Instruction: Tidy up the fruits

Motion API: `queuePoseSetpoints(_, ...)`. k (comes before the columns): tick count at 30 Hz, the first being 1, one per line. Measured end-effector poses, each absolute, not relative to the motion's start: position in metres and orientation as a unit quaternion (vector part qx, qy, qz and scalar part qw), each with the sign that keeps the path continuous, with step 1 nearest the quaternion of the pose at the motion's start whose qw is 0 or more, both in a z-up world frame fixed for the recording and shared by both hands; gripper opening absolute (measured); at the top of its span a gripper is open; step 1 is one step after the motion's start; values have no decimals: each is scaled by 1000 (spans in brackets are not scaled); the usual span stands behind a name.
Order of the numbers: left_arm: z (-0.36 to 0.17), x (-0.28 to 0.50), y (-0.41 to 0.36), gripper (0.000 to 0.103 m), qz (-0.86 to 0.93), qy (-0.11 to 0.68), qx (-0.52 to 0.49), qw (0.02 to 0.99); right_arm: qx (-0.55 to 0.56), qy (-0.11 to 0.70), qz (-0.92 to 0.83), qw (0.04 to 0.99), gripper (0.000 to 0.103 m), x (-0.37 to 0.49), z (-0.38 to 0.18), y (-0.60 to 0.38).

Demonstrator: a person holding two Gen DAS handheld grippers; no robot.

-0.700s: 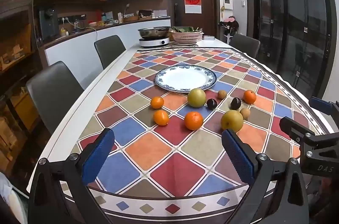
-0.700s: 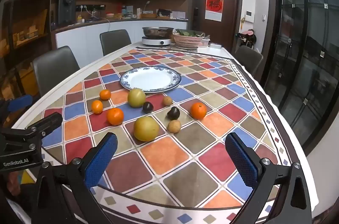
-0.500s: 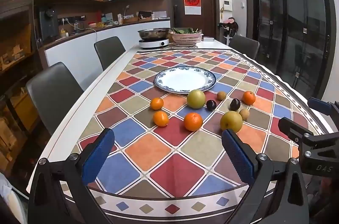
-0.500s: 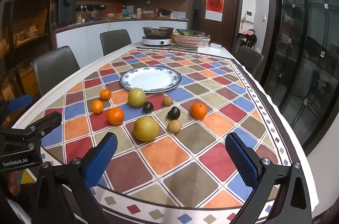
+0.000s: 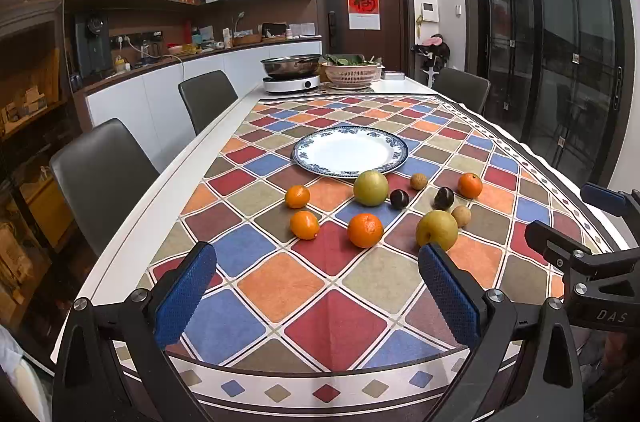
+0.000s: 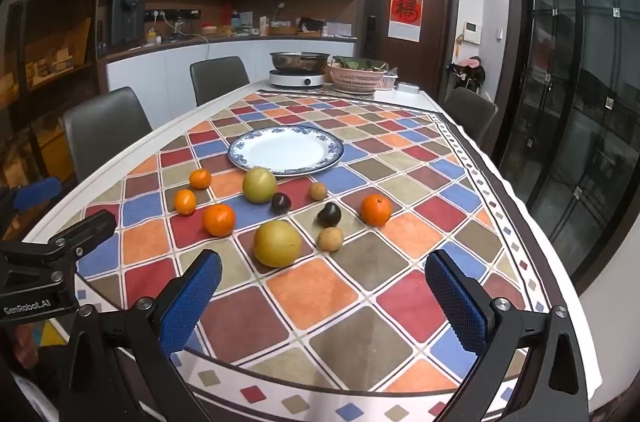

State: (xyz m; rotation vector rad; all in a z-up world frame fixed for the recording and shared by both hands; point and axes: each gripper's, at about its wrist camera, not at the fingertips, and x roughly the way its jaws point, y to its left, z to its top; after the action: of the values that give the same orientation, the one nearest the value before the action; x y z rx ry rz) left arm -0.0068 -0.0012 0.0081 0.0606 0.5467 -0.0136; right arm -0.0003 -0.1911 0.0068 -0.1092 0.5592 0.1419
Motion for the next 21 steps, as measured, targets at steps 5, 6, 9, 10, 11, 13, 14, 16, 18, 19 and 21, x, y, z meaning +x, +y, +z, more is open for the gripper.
queuePoseSetpoints(5,7,-7,-1,103,-7,270,30,962,-54,275,70,957,102,0,7,-191)
queuePoseSetpoints(6,6,-6,-1,103,-7,270,30,963,-54,275,70,957,102,0,7,-191)
queuePoseSetpoints(9,6,-7,-2,103,-7,270,30,963,-54,275,70,957,102,0,7,-191)
queuePoseSetpoints(10,6,-7,-2,103,-7,270,30,963,-54,275,70,957,102,0,7,-191)
queuePoseSetpoints(11,6,-6,-2,103,-7,270,30,963,-54,275,70,957,102,0,7,-191)
queuePoseSetpoints(13,5,-6,-2,103,-6,269,30,963,-54,275,70,957,102,0,7,-191)
queuePoseSetpoints(14,5,-6,-2,103,-7,269,30,963,-54,274,70,958,102,0,7,-191)
queuePoseSetpoints(16,6,-7,-2,103,-6,269,30,963,-54,274,70,958,102,0,7,-191)
queuePoseSetpoints(18,5,-6,-2,103,-6,270,30,963,-54,274,70,958,102,0,6,-191)
queuePoseSetpoints(19,5,-6,-2,103,-6,269,30,963,-54,275,70,957,102,0,7,-191)
queuePoseSetpoints(21,5,-6,-1,103,-7,270,30,963,-54,274,70,958,102,0,7,-191)
